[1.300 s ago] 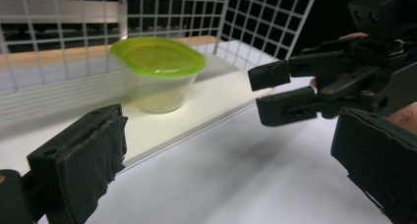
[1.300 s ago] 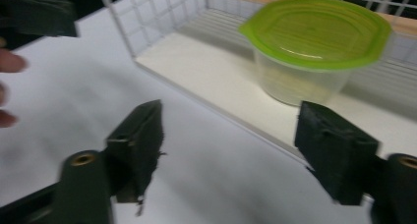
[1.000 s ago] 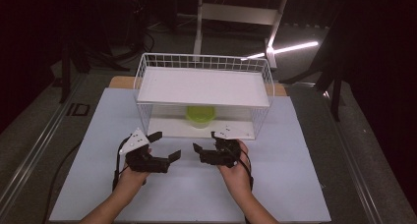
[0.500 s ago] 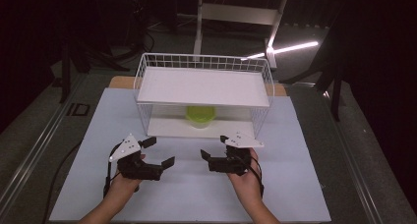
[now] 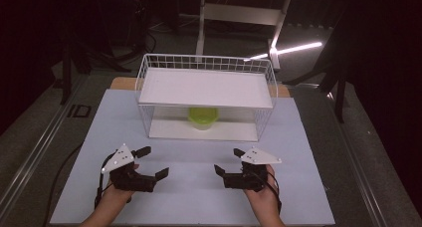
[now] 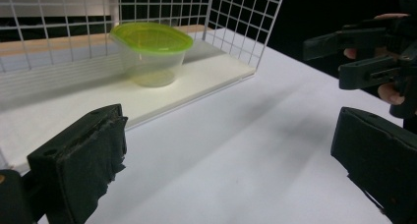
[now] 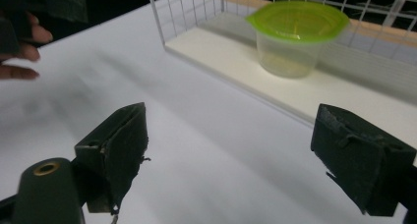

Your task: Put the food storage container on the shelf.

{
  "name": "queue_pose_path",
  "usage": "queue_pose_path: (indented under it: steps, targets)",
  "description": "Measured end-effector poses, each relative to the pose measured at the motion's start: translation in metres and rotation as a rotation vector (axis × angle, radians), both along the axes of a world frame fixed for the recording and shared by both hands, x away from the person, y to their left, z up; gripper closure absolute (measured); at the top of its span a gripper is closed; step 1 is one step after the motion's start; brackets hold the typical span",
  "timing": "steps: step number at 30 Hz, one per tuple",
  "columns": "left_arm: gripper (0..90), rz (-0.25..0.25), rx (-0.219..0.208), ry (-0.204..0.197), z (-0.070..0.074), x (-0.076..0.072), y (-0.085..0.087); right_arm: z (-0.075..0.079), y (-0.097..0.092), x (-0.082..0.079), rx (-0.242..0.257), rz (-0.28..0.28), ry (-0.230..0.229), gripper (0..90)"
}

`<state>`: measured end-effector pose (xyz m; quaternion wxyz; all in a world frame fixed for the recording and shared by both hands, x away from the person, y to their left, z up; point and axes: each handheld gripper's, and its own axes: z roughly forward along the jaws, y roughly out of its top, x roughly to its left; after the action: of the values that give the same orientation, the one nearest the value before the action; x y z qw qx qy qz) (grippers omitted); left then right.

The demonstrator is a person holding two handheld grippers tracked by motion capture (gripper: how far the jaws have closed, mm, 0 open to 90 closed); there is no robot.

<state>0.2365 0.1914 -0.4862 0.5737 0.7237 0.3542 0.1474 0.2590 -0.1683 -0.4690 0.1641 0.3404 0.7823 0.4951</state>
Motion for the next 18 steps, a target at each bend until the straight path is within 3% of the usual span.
queue_pose_path:
  steps: [6,11,18]
  targets:
    - [1.2,-0.005,0.006,-0.004,-0.004,-0.008,0.005,-0.009,-0.014,-0.009,0.005,-0.014,0.032,14.0]
    - [1.2,-0.020,0.029,-0.002,-0.008,-0.013,0.007,-0.011,-0.025,-0.019,-0.017,-0.018,0.021,14.0]
    - [1.2,-0.026,0.045,-0.010,-0.013,-0.021,0.013,-0.010,-0.037,-0.028,-0.010,-0.019,0.019,14.0]
